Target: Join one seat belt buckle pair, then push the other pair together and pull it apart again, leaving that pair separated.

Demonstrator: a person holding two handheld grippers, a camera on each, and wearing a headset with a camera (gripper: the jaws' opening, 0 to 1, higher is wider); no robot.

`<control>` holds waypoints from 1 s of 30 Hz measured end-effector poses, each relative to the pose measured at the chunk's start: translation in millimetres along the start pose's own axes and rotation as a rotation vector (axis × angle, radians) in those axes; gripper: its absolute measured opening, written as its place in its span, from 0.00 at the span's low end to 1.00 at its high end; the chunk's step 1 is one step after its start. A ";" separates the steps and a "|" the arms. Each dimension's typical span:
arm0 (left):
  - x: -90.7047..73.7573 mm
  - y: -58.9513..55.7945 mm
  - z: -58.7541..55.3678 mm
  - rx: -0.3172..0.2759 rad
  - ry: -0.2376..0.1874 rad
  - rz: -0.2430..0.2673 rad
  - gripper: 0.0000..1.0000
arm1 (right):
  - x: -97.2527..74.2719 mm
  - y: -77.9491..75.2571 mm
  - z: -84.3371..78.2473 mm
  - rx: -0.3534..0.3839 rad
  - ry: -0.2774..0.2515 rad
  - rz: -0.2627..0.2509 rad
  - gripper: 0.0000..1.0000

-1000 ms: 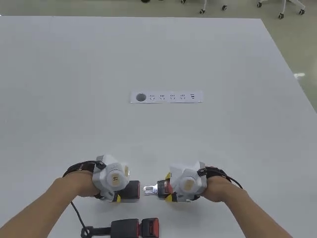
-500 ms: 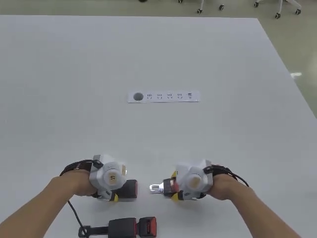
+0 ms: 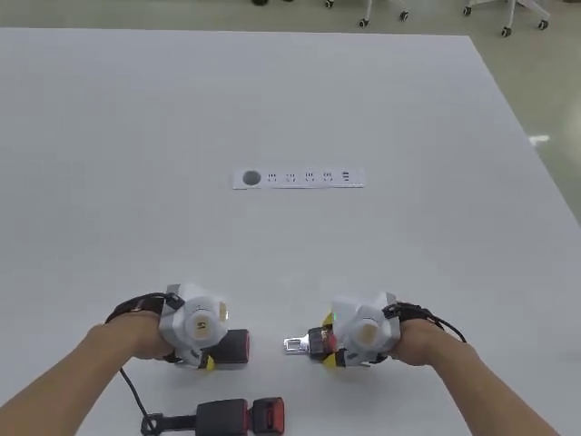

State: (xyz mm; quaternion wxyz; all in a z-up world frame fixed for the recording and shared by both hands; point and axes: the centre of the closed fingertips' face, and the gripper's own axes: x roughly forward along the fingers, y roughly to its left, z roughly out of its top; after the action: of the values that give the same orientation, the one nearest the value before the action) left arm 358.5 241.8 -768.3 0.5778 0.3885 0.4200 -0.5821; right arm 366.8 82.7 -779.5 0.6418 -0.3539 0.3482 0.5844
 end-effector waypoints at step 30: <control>-4.0 10.2 -7.8 -0.092 -0.127 0.033 0.36 | -10.5 -11.1 -2.5 -0.009 -0.005 -0.085 0.46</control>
State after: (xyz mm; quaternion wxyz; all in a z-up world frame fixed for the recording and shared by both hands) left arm 368.6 250.7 -767.6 0.6301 0.3307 0.4021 -0.5761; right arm 377.0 74.4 -771.3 0.6656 -0.3696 0.3285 0.5589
